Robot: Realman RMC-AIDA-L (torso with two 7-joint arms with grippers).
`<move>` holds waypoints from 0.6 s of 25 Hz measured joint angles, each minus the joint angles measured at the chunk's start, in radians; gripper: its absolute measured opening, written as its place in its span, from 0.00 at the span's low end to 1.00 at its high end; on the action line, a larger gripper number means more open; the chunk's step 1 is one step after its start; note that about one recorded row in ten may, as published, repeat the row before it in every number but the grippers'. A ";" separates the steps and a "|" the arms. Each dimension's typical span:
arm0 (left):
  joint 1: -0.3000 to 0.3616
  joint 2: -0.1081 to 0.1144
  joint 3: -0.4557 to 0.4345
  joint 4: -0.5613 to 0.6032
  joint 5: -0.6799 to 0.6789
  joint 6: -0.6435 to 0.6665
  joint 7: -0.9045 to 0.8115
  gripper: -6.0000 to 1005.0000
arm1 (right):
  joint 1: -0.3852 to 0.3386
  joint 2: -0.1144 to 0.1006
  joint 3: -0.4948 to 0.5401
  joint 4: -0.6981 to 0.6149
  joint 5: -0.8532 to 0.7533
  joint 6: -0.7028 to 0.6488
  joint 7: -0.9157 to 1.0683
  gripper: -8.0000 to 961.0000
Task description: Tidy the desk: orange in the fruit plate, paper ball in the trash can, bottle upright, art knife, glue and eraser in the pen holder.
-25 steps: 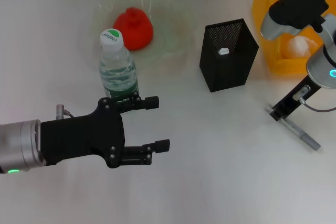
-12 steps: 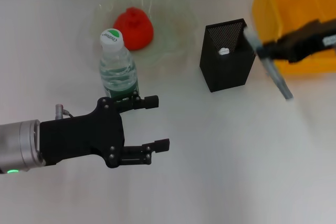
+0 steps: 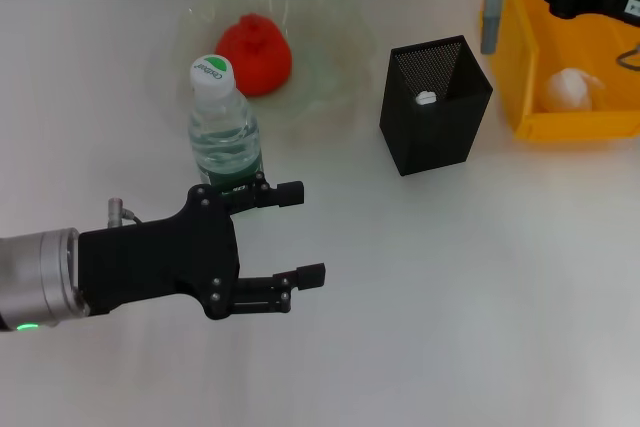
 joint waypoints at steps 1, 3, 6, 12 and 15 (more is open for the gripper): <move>0.000 0.000 -0.002 -0.002 0.000 0.001 0.003 0.83 | 0.011 0.000 0.000 0.053 0.034 0.012 -0.054 0.14; 0.001 0.000 -0.006 -0.003 0.000 0.003 0.006 0.83 | 0.032 -0.001 0.000 0.122 0.053 0.043 -0.110 0.14; 0.003 0.000 -0.007 -0.004 0.000 0.006 0.007 0.83 | 0.074 -0.001 -0.007 0.204 0.035 0.088 -0.150 0.14; 0.005 0.000 -0.008 -0.004 -0.002 0.006 0.007 0.83 | 0.095 -0.002 -0.010 0.220 0.003 0.095 -0.140 0.14; 0.006 0.000 -0.007 -0.004 -0.002 0.006 0.007 0.83 | 0.081 -0.005 -0.010 0.181 -0.024 0.043 -0.092 0.17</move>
